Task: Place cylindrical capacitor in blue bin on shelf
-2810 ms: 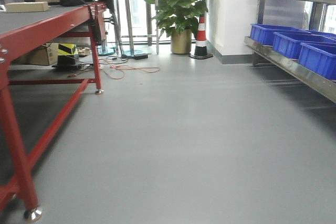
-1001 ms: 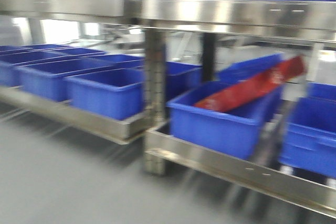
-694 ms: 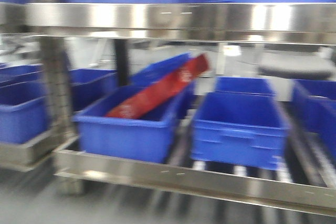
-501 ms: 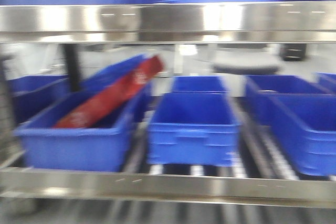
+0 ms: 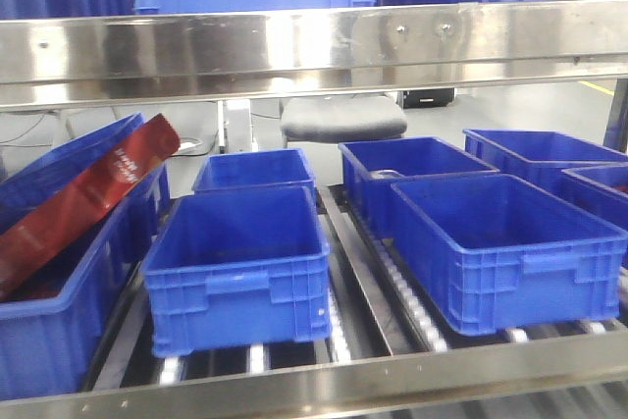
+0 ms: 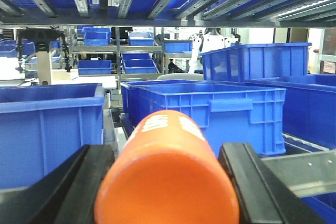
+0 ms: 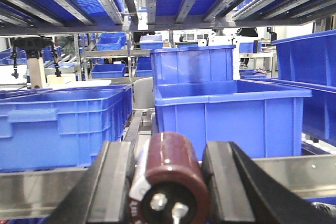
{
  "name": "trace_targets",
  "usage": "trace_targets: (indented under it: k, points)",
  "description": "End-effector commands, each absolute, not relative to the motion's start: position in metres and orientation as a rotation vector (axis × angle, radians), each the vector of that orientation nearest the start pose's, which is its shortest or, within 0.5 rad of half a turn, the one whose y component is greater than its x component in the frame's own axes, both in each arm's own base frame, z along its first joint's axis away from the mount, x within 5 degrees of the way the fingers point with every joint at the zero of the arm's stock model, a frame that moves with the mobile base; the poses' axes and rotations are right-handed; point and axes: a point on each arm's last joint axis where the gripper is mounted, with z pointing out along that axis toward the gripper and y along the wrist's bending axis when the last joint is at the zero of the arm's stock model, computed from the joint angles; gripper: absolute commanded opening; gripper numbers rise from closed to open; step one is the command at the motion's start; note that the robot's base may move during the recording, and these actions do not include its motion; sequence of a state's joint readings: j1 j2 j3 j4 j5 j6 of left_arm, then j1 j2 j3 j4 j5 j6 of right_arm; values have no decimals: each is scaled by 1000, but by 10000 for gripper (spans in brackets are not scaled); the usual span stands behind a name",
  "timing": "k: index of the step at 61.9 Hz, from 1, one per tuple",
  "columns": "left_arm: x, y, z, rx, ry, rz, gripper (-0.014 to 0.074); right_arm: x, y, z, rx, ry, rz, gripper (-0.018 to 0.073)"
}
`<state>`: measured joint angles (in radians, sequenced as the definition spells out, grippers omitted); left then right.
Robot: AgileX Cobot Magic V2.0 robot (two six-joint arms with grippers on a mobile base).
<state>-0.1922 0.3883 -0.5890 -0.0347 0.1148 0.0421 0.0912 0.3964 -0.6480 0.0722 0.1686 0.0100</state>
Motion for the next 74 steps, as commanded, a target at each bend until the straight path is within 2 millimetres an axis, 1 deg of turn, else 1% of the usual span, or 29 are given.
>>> trace_targets:
  k: [1,74]
  points:
    - [74,-15,377,146,1360,-155,-111,72,7,390,-20,1373,143,-163]
    - [74,-15,377,146,1360,-155,-111,72,7,390,-20,1373,143,-163]
